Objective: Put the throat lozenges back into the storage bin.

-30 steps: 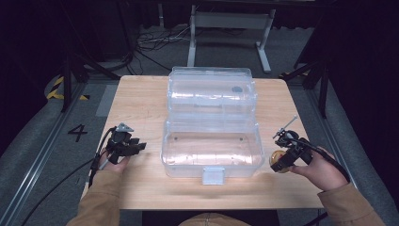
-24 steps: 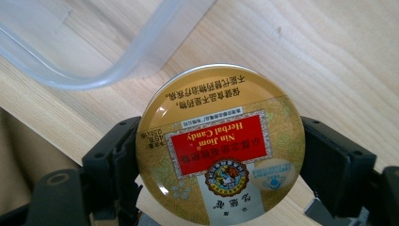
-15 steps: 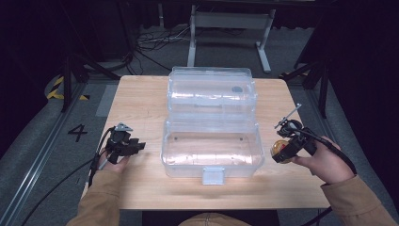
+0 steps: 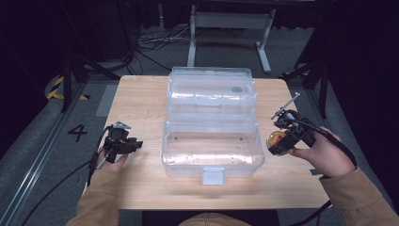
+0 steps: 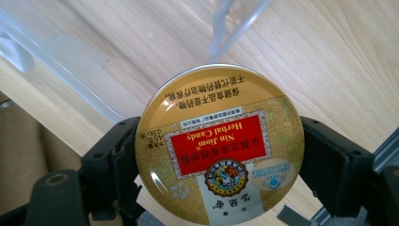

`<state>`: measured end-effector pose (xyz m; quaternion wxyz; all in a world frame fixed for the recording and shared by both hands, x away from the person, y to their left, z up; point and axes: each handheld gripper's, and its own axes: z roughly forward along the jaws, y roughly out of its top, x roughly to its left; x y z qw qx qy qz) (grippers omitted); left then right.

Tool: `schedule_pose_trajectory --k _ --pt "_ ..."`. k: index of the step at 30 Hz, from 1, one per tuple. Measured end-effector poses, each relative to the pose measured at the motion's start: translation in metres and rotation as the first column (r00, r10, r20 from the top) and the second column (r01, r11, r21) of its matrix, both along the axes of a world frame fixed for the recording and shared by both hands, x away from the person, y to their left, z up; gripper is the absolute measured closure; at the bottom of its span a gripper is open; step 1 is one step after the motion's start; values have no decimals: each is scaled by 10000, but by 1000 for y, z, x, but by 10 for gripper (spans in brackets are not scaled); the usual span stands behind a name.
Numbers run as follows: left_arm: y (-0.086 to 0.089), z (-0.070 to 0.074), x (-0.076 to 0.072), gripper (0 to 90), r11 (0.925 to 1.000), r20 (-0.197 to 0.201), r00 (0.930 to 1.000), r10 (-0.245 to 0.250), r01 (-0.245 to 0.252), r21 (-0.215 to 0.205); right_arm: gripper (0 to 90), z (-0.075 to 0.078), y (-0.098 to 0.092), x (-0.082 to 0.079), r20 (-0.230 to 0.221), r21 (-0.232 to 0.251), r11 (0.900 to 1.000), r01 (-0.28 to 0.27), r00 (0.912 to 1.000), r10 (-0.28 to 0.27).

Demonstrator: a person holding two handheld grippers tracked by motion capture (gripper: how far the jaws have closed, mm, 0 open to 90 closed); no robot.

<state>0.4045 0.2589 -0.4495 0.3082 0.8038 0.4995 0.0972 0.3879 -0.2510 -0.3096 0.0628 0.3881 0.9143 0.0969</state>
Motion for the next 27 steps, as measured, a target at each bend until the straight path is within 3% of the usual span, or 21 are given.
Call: schedule_pose_trajectory --k 9,20,27 --pt "-5 6 1 685 9994 -237 9997 -46 54 345 203 12 20 3 116 108 9994 -315 9994 313" --pt "-4 6 1 688 9996 -443 9990 -42 55 294 203 17 43 5 228 64 9976 -689 9974 687" --pt "-3 5 2 683 9996 -471 9989 -23 35 263 203 14 55 8 23 142 9977 -663 9978 663"
